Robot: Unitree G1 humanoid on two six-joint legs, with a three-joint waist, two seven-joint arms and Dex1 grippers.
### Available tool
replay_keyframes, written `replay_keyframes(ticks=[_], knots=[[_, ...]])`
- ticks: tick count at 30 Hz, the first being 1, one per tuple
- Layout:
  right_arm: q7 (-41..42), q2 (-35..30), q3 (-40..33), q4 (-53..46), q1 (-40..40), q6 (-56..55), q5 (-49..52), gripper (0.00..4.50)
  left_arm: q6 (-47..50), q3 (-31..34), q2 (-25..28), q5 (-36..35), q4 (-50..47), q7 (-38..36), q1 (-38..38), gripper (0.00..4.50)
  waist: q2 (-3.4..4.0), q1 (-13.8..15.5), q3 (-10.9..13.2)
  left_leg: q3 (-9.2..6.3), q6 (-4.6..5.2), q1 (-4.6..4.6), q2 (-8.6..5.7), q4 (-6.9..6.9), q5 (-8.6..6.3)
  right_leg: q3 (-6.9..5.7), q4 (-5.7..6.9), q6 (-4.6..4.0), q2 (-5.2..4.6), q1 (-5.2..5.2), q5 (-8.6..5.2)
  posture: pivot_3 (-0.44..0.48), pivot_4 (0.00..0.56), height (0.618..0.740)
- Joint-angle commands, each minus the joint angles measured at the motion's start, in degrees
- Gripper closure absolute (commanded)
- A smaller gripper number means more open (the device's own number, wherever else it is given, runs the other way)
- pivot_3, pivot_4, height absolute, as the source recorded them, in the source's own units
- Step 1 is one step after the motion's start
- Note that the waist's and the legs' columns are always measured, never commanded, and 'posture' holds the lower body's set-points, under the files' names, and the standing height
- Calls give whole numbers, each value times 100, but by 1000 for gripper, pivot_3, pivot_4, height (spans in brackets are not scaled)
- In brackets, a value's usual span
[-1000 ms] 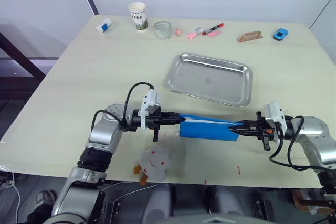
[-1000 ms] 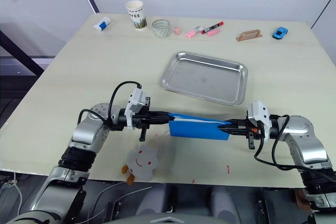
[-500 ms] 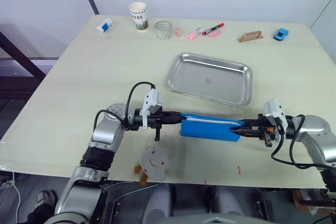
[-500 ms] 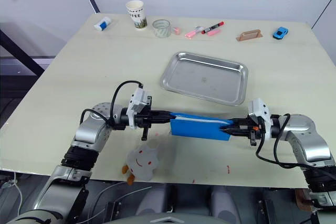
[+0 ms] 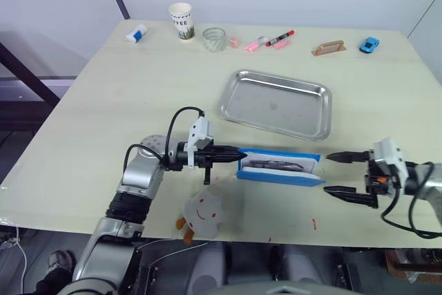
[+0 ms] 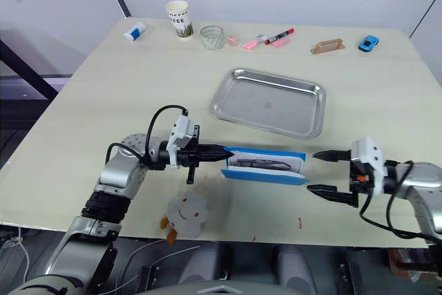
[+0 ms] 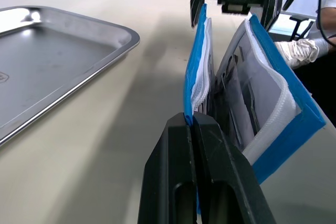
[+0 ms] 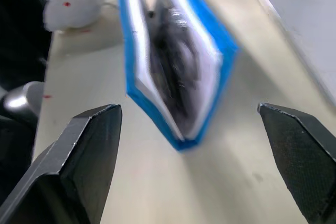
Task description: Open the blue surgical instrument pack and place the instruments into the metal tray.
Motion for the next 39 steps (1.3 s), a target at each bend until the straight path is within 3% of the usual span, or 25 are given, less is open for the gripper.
replay_keyframes(ticks=[1, 3, 5, 6, 7, 8, 10, 14, 28, 39], knots=[[-535, -237, -721, -476, 342, 68, -127, 18, -86, 27, 19, -38, -26, -35, 2, 4500, 0, 7, 0, 0, 0, 0, 0, 0, 0, 0, 0, 0, 0, 0, 0, 0, 150, 740], [-801, -354, -966, -757, 470, 488, 42, 18, -96, 31, 24, -37, -43, -31, 19, 4500, 0, 2, 0, -4, 0, -1, 0, 0, 0, -2, -1, 0, 2, 0, 0, 0, 150, 740], [-771, -580, -1080, -972, 358, 1606, 952, 527, -91, 36, 33, -37, -80, -21, 43, 4500, 0, -9, 0, 1, 0, 1, 0, 0, 0, 3, 1, 0, 3, 0, 0, 0, 150, 740], [-783, -616, -1101, -1082, 335, 1902, 1218, 794, -81, 32, 34, -35, -103, -13, 47, 4500, 1, -14, -1, 2, 0, 2, 1, 0, 0, 4, 1, 0, 3, 1, 0, 0, 150, 740], [-810, -611, -1100, -1172, 335, 2010, 1333, 1346, -72, 30, 36, -35, -124, -8, 52, 4500, 1, -14, -1, 4, 0, 4, 2, -1, 0, 7, 2, 0, 3, 1, 0, 0, 150, 740], [-893, -574, -1064, -1245, 321, 2031, 1337, 1474, -52, 26, 33, -37, -153, 7, 47, 4500, 0, -7, -1, 3, 0, 4, 4, -1, 0, 7, 2, -1, 3, 1, 0, 0, 150, 740], [-1038, -499, -987, -1346, 255, 2175, 1435, 2623, 3, 17, 25, -47, -220, 39, 30, 4500, 0, -5, 0, -6, 0, -1, 4, -2, 0, 0, -2, -2, 7, 1, -1, 0, 150, 740], [-1248, -389, -763, -1514, 69, 2448, 1586, 4471, 88, 11, 33, -71, -332, 75, 27, 4500, -1, -1, 0, -4, 0, -3, 3, -1, 0, 3, -4, 0, 5, 1, 0, 0, 150, 740], [-1488, -59, 945, -1562, -714, 2602, 1021, 4471, 166, -15, 9, -60, -417, 113, 78, 4500, -2, 3, 1, -6, 0, -4, 2, -1, 0, 0, -4, 0, 7, -1, -1, 0, 150, 740], [-1176, -215, 1447, -1835, -77, 2045, 392, 4471, 98, -296, -129, 604, 54, 784, -66, 4500, -3, -1, -1, -5, 0, -3, -1, 0, 0, 2, -6, 1, 6, 0, 0, 0, 150, 740]])
